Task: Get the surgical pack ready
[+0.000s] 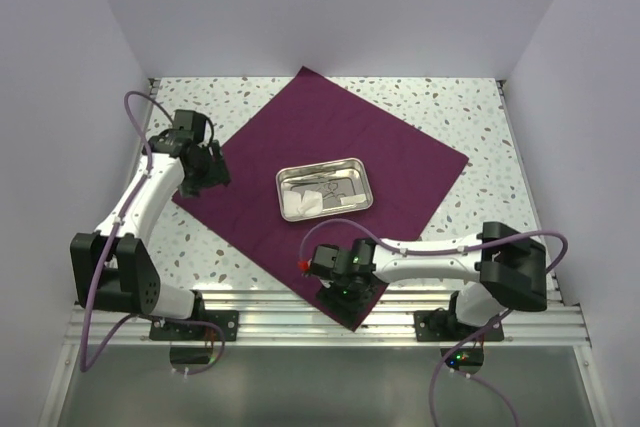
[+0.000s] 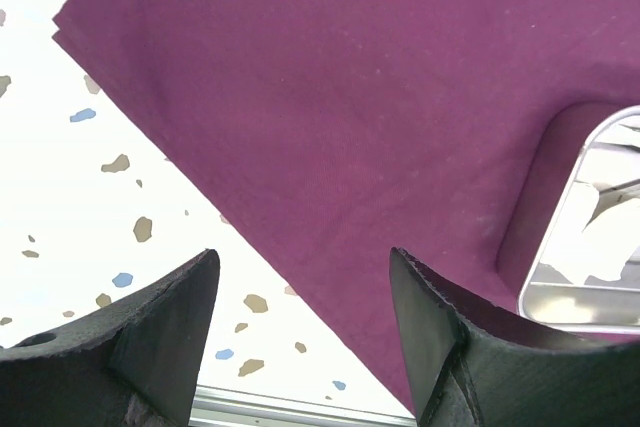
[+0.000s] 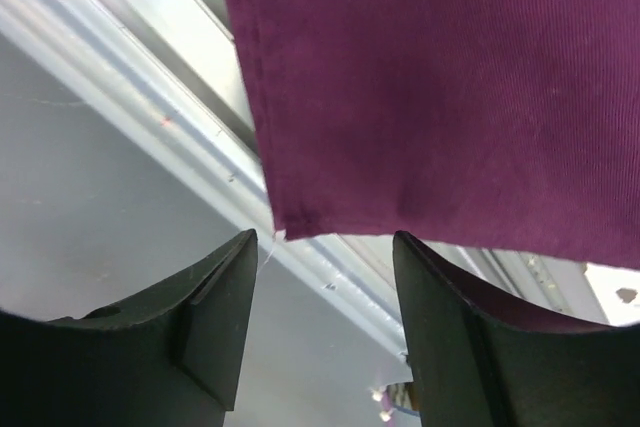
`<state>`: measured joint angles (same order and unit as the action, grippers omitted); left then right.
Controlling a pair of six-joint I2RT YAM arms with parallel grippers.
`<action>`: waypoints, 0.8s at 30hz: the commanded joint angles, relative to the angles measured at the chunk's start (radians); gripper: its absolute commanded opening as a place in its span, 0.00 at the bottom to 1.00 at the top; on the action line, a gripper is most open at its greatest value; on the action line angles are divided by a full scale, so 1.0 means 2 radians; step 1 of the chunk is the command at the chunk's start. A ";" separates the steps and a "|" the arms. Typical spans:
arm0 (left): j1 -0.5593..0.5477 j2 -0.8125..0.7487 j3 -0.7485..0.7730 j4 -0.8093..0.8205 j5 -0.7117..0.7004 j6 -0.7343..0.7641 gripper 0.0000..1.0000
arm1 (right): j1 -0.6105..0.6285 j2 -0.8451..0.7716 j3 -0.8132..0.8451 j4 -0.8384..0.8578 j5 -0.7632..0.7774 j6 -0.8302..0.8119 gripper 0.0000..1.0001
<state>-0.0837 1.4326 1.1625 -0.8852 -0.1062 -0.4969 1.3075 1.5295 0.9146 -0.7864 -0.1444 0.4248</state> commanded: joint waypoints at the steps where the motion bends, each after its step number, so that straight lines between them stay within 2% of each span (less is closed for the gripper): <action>1: 0.002 -0.025 -0.004 -0.006 -0.011 -0.005 0.73 | 0.004 0.013 0.022 0.013 0.018 -0.034 0.59; 6: 0.002 -0.030 -0.004 -0.009 -0.009 -0.005 0.73 | 0.007 0.040 0.036 0.020 0.027 -0.033 0.54; 12: 0.002 -0.025 -0.002 -0.005 -0.001 -0.001 0.73 | 0.016 0.057 0.052 0.023 0.016 -0.029 0.55; 24: 0.002 -0.021 -0.007 -0.004 0.001 0.001 0.73 | 0.020 0.067 0.031 0.029 0.012 -0.025 0.53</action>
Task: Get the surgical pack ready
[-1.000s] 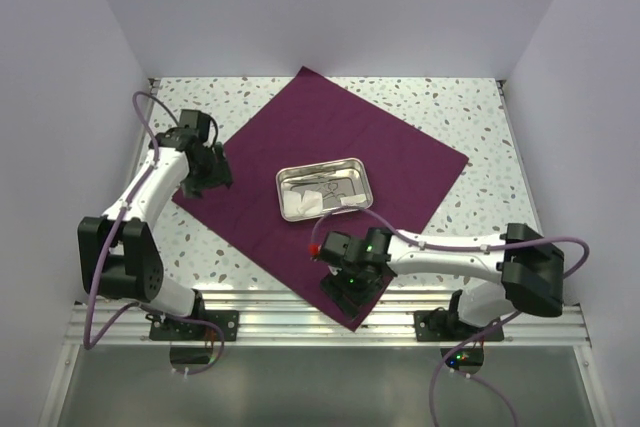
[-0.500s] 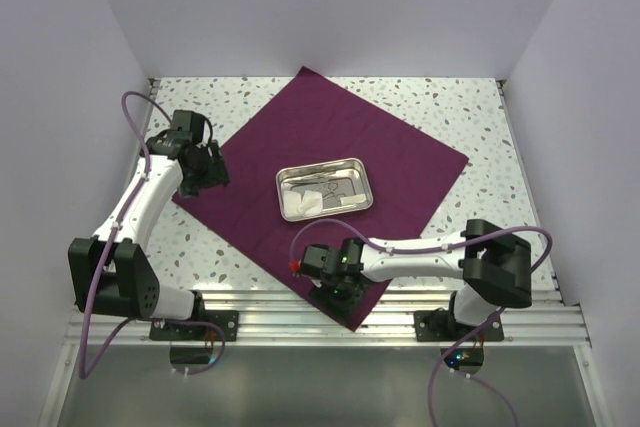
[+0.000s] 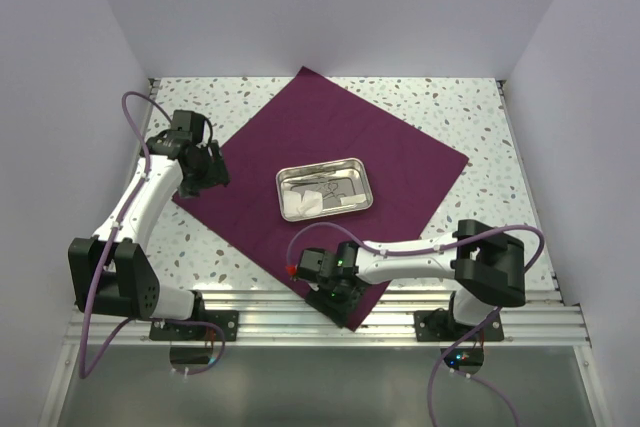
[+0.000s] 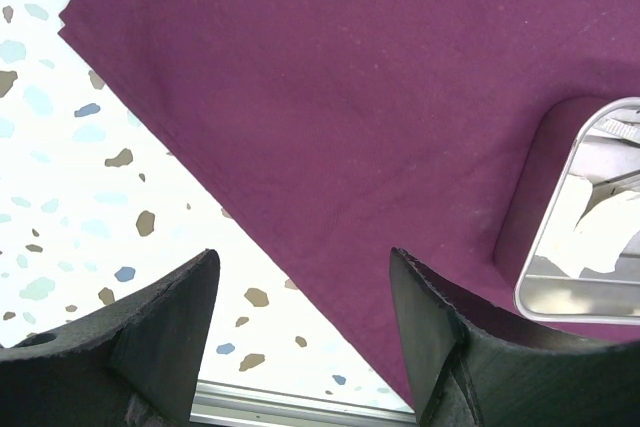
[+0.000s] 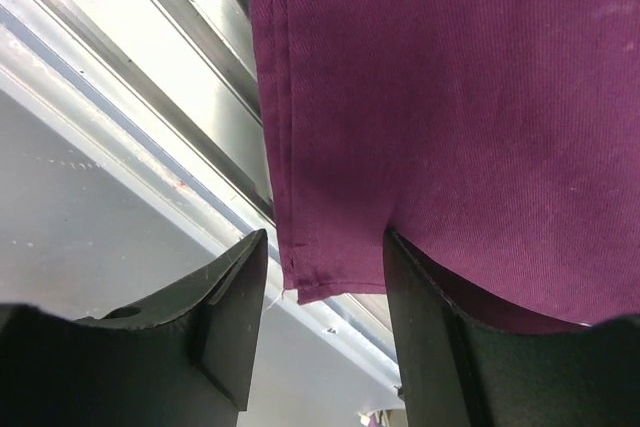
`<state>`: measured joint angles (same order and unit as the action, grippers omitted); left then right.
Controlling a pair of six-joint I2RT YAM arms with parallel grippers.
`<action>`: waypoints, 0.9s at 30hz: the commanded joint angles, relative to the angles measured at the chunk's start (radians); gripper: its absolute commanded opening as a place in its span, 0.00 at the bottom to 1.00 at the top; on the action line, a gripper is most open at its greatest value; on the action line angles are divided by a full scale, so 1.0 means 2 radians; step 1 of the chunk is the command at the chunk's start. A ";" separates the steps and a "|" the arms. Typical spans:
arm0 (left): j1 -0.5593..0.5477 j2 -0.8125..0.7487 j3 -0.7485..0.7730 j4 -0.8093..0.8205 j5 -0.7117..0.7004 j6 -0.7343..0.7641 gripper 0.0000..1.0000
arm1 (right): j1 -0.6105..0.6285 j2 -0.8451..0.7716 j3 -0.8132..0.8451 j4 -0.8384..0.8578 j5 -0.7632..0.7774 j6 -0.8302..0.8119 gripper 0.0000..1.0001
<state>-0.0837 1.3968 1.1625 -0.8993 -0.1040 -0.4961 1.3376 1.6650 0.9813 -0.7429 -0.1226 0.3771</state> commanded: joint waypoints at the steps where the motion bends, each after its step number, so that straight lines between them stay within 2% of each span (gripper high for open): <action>1: 0.002 -0.003 -0.006 0.003 0.000 0.000 0.73 | 0.006 0.000 -0.005 0.008 0.007 0.001 0.53; 6: 0.002 -0.004 -0.011 0.004 0.000 0.000 0.73 | 0.006 0.000 -0.020 0.011 0.025 0.009 0.42; 11: 0.002 -0.007 -0.014 0.005 0.001 0.000 0.73 | 0.007 0.010 -0.027 0.011 0.028 0.015 0.39; 22: 0.002 -0.009 -0.018 0.008 0.005 0.002 0.73 | 0.015 -0.002 -0.029 0.008 -0.001 0.010 0.49; 27: 0.002 -0.013 -0.024 0.009 0.004 0.003 0.73 | 0.019 0.019 -0.033 0.012 0.002 0.022 0.47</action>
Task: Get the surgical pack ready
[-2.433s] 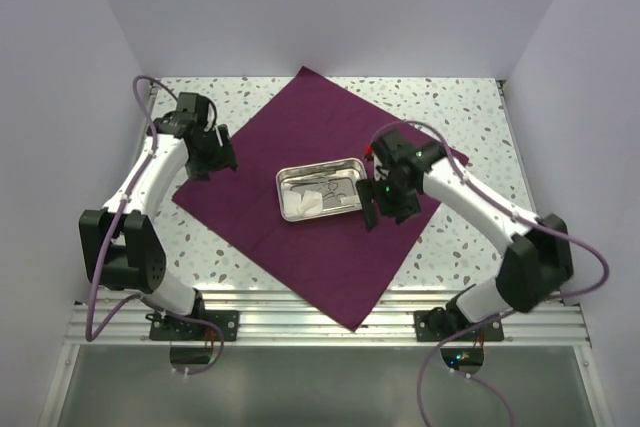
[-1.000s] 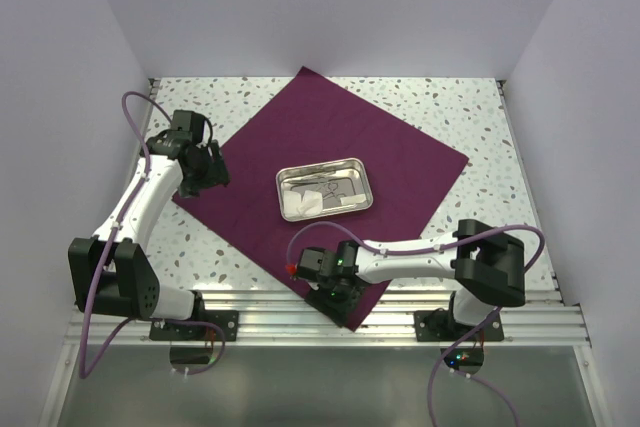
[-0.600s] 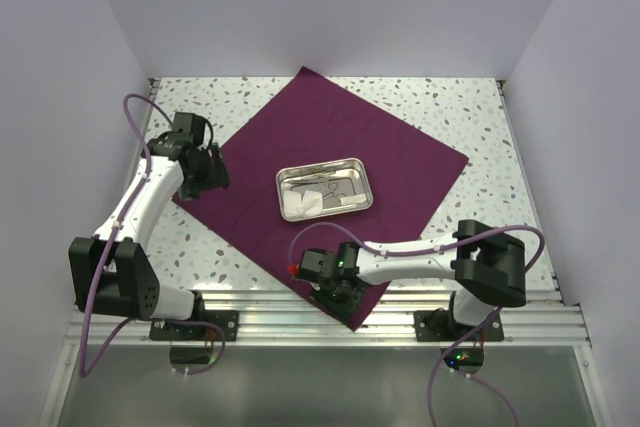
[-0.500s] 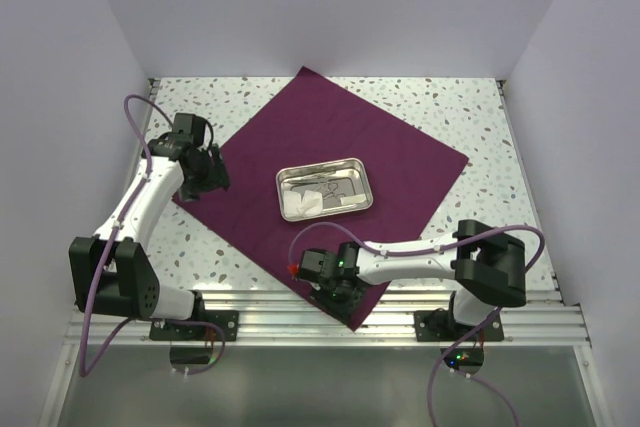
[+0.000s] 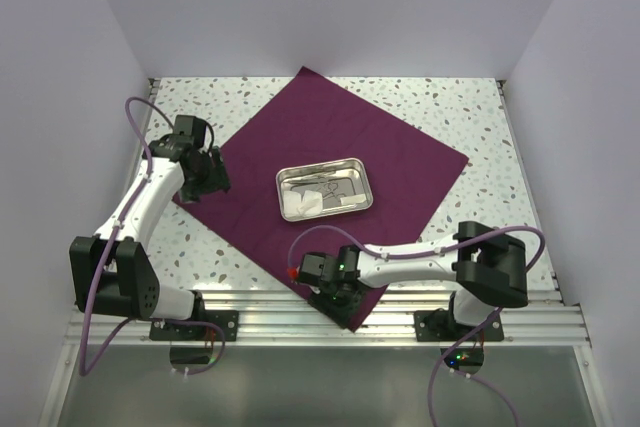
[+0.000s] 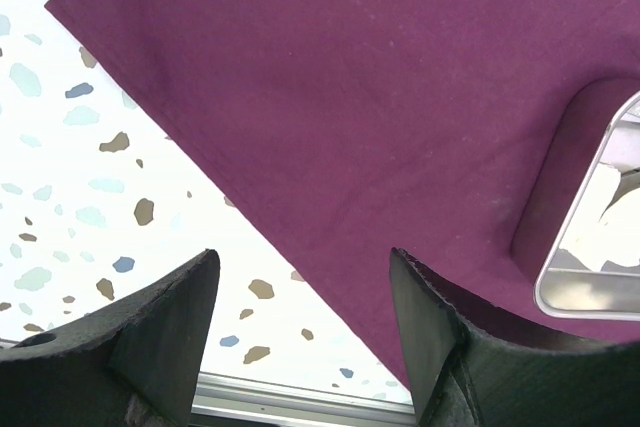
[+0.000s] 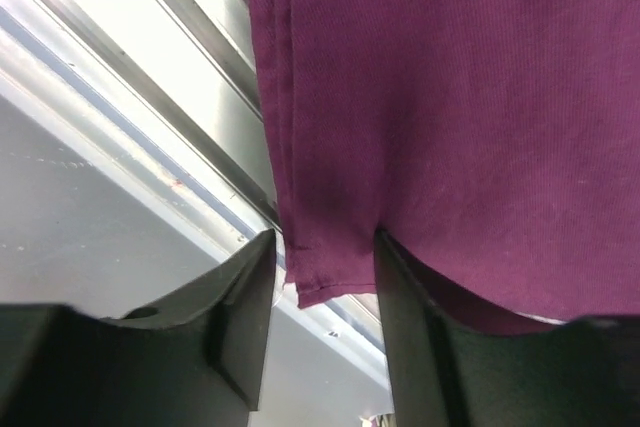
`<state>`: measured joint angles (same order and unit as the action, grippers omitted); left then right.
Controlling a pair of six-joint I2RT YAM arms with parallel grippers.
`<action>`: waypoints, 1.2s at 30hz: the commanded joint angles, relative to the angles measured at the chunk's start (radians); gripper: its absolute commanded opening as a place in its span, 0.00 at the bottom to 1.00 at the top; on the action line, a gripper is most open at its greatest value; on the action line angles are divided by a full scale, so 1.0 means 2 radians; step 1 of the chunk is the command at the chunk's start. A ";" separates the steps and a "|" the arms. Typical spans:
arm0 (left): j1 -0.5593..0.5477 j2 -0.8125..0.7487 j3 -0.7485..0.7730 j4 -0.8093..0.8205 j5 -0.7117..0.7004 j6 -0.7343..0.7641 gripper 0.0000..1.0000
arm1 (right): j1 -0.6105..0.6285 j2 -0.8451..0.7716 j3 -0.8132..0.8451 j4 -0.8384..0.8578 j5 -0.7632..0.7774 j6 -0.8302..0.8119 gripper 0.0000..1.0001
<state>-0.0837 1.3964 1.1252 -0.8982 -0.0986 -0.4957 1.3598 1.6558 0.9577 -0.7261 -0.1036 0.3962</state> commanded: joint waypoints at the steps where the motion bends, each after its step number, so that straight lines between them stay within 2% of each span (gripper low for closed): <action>1: 0.002 -0.013 -0.005 0.010 0.002 0.004 0.73 | 0.008 0.026 -0.022 0.003 -0.003 0.013 0.45; 4: 0.002 -0.013 -0.003 0.009 0.002 0.005 0.73 | 0.009 0.027 -0.021 -0.002 0.022 0.023 0.36; 6: 0.002 -0.011 -0.001 0.008 0.000 0.005 0.73 | 0.008 0.014 -0.018 -0.010 0.036 0.033 0.27; 8: 0.002 -0.010 -0.001 0.010 0.000 0.005 0.73 | 0.008 0.004 -0.012 -0.017 0.053 0.043 0.23; 13: 0.002 -0.003 0.001 0.012 0.003 0.004 0.73 | 0.005 -0.010 0.044 -0.055 0.119 0.039 0.00; 18: 0.002 0.004 0.007 0.014 0.004 0.005 0.73 | -0.035 -0.006 0.138 -0.108 0.174 0.021 0.00; 23: 0.002 0.009 0.001 0.024 0.019 0.012 0.73 | -0.138 -0.003 0.217 -0.113 0.188 -0.025 0.00; 28: 0.002 0.021 0.003 0.032 0.030 0.016 0.73 | -0.213 0.070 0.317 -0.116 0.192 -0.081 0.00; 36: 0.007 0.040 0.003 0.036 0.021 0.021 0.74 | -0.271 0.204 0.517 -0.110 0.188 -0.115 0.00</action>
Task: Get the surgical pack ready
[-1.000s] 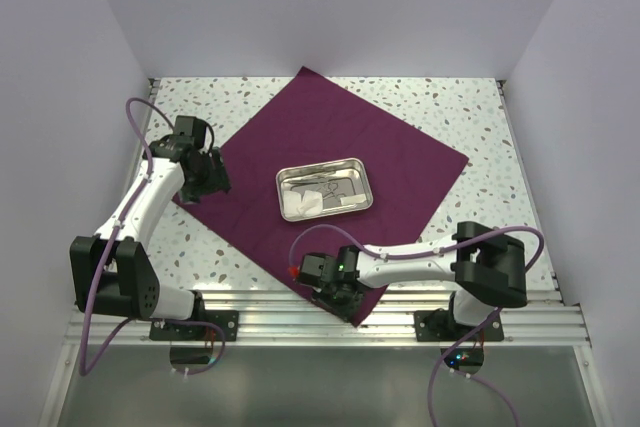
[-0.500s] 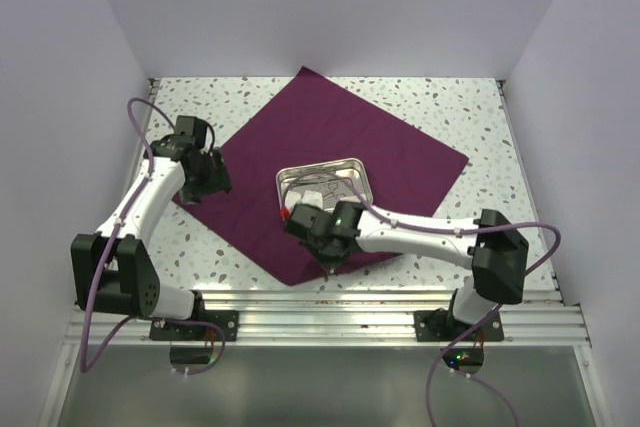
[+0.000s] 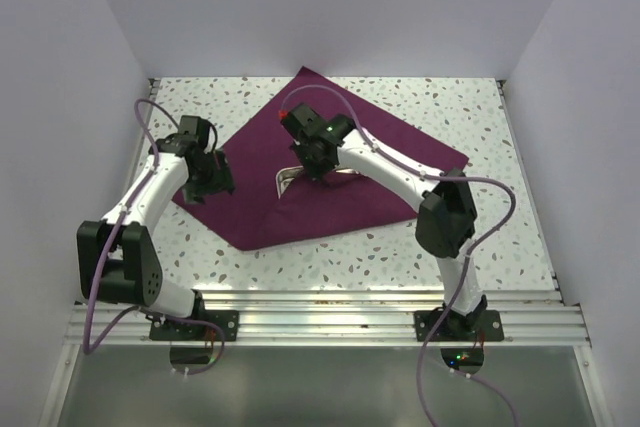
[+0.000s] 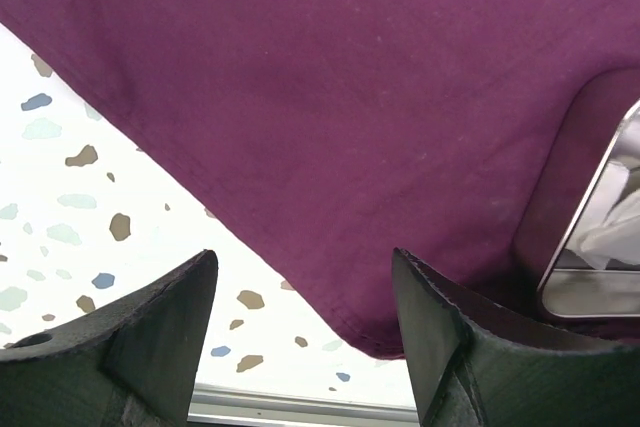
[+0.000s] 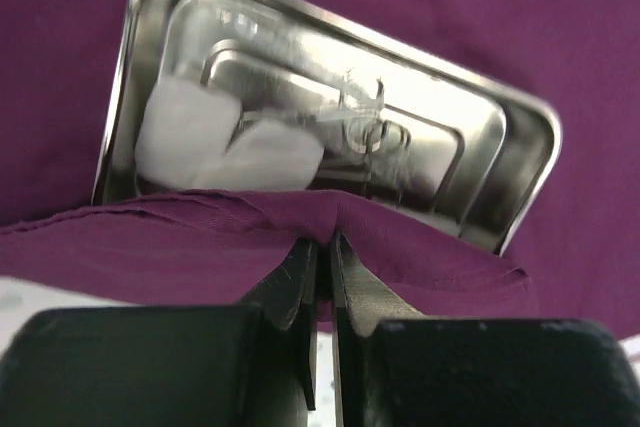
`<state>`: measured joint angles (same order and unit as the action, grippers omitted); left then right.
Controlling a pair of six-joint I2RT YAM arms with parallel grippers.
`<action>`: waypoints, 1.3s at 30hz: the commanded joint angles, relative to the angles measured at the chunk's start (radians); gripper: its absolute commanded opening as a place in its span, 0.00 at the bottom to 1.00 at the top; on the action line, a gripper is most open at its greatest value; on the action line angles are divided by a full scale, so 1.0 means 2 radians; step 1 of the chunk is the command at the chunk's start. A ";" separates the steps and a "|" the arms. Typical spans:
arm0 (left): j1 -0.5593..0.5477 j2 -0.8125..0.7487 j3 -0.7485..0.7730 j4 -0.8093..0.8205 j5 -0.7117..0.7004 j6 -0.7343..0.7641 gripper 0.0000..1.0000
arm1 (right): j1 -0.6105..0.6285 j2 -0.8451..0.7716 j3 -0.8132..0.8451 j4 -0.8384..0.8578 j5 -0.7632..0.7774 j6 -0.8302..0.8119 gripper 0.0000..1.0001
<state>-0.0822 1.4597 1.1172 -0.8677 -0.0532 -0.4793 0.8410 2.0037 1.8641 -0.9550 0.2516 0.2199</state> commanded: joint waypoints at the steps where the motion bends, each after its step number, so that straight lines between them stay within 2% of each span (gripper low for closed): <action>1: 0.009 0.012 0.011 0.019 -0.006 0.015 0.75 | -0.019 0.042 0.080 -0.002 0.013 -0.032 0.00; 10: 0.016 0.027 0.043 0.011 -0.035 0.026 0.75 | -0.073 0.113 0.208 -0.002 0.003 -0.056 0.00; 29: 0.022 0.037 0.036 0.010 -0.049 0.035 0.75 | -0.093 0.195 0.281 0.053 -0.010 -0.041 0.00; 39: 0.027 0.036 0.029 0.016 -0.044 0.037 0.76 | -0.095 0.217 0.305 0.076 0.015 -0.036 0.00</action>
<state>-0.0429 1.5387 1.1809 -0.8688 -0.1352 -0.4252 0.6598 2.4229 2.4104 -0.8913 0.2459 0.1394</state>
